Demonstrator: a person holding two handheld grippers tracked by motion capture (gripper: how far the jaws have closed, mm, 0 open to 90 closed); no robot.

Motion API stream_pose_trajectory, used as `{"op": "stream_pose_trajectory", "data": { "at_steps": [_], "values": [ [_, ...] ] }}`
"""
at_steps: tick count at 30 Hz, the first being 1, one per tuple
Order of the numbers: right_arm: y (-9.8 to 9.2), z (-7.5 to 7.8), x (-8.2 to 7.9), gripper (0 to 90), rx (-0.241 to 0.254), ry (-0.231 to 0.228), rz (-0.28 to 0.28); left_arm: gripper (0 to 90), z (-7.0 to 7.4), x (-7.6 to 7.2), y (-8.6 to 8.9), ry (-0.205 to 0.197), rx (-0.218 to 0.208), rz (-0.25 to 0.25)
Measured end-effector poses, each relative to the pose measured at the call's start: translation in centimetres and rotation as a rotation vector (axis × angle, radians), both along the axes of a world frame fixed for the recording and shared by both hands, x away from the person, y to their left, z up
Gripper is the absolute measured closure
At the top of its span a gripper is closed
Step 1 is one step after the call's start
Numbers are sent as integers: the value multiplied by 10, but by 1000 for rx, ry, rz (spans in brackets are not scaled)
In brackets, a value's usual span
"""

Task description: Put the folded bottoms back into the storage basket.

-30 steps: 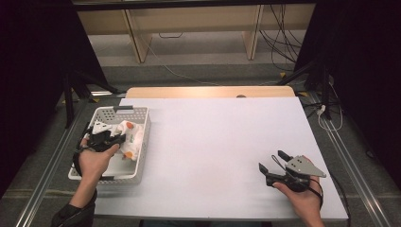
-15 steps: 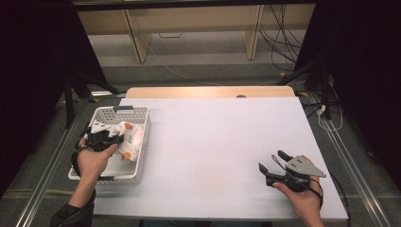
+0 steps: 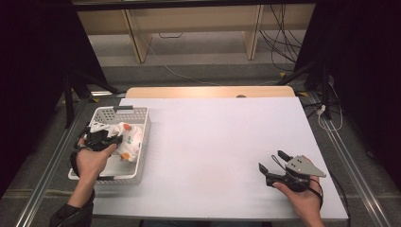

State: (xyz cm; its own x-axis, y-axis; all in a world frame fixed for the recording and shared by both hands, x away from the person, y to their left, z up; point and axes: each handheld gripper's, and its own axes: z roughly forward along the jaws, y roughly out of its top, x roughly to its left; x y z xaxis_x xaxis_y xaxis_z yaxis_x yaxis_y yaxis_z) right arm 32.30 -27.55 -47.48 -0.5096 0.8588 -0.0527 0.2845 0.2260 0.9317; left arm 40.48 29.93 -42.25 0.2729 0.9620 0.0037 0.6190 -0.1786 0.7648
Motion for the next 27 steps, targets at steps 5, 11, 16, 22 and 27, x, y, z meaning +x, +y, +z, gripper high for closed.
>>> {"op": "stream_pose_trajectory", "data": {
  "at_steps": [5, 11, 16, 22, 27],
  "values": [
    [1, -1, 1, 165, 6, -5, 1, 834, 0, 1, 2, 6, 5, 7],
    [1, -1, 1, 165, 7, -3, 1, 834, -2, 4, 4, 16, 15, 17],
    [1, -1, 1, 165, 8, -4, 0, 834, -3, 6, 4, 27, 33, 19],
    [1, -1, 1, 165, 5, -3, 1, 834, -6, 9, 5, 35, 59, 27],
    [1, -1, 1, 165, 6, -2, 0, 834, -8, 12, 6, 47, 78, 23]
  ]
}}
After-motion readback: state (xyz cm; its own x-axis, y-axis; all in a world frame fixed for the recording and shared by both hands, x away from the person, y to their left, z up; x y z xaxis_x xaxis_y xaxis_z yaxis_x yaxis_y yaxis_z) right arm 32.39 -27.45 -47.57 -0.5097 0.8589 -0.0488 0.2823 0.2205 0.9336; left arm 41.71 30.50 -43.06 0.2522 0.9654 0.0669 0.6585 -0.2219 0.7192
